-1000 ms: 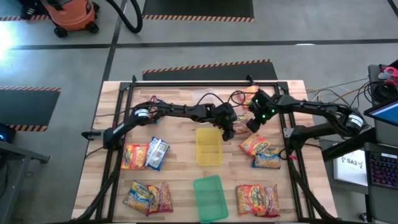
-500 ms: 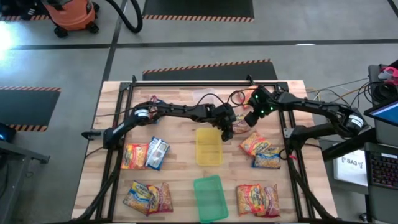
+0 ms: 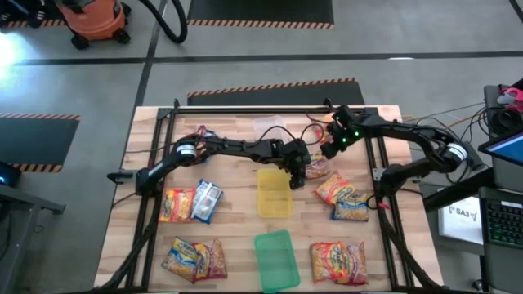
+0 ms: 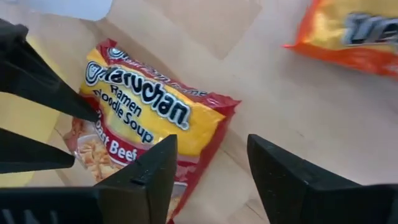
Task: Sort Maruchan noodles
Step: Put the red noodle pack into the transparent bin
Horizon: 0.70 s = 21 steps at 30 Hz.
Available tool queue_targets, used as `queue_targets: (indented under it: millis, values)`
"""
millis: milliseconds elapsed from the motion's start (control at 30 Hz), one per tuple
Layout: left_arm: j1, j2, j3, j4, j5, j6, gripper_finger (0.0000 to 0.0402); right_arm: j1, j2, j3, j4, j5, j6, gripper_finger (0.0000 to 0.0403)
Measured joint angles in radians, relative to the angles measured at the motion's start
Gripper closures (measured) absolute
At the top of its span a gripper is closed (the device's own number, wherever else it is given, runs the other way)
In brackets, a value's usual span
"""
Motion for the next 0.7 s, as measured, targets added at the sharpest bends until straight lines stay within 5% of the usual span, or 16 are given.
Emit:
queue_targets:
  millis: [167, 700]
  values:
    - [0.000, 0.000, -0.001, -0.015, 0.003, 0.026, 0.0194, -0.001, 0.071, -0.001, 0.047, -0.016, -0.001, 0.0199]
    - [-0.002, -0.003, -0.003, -0.070, 0.011, 0.078, 0.0194, -0.010, 0.186, 0.006, 0.117, -0.304, -0.012, 0.0197]
